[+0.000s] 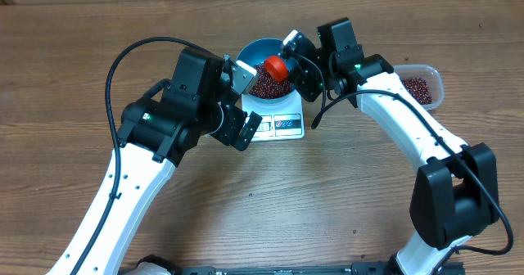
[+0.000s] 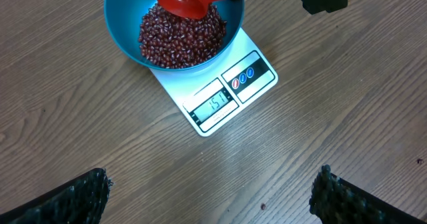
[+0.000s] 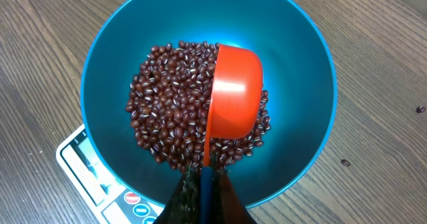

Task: Scoop item into bowl and weigh 150g on scale
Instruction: 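Tilt the scoop with right gripper to pour beans into bowl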

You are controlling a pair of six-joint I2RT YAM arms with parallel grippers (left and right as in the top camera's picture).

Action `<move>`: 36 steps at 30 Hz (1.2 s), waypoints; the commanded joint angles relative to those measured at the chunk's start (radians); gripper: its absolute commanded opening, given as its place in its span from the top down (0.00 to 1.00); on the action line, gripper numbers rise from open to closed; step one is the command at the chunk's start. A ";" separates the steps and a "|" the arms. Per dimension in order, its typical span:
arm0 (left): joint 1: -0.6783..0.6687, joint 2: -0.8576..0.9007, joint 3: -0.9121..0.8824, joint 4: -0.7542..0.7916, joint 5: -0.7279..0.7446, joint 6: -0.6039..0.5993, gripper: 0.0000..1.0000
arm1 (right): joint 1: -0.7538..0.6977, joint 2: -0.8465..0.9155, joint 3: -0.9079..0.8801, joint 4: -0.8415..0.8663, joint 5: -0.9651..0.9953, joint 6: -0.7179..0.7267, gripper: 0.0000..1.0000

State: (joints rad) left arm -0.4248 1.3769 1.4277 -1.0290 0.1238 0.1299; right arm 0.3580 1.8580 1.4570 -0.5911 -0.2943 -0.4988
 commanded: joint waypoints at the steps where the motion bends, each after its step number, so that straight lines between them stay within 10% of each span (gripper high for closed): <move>1: -0.001 0.003 0.007 0.001 0.000 -0.010 0.00 | 0.002 0.003 0.021 0.015 0.010 -0.008 0.96; 36: -0.001 0.003 0.007 0.001 0.000 -0.010 0.00 | -0.081 0.007 0.027 -0.053 -0.344 0.276 0.96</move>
State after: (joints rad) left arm -0.4248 1.3769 1.4277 -1.0290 0.1234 0.1299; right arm 0.2962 1.9007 1.4700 -0.6476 -0.5228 -0.2653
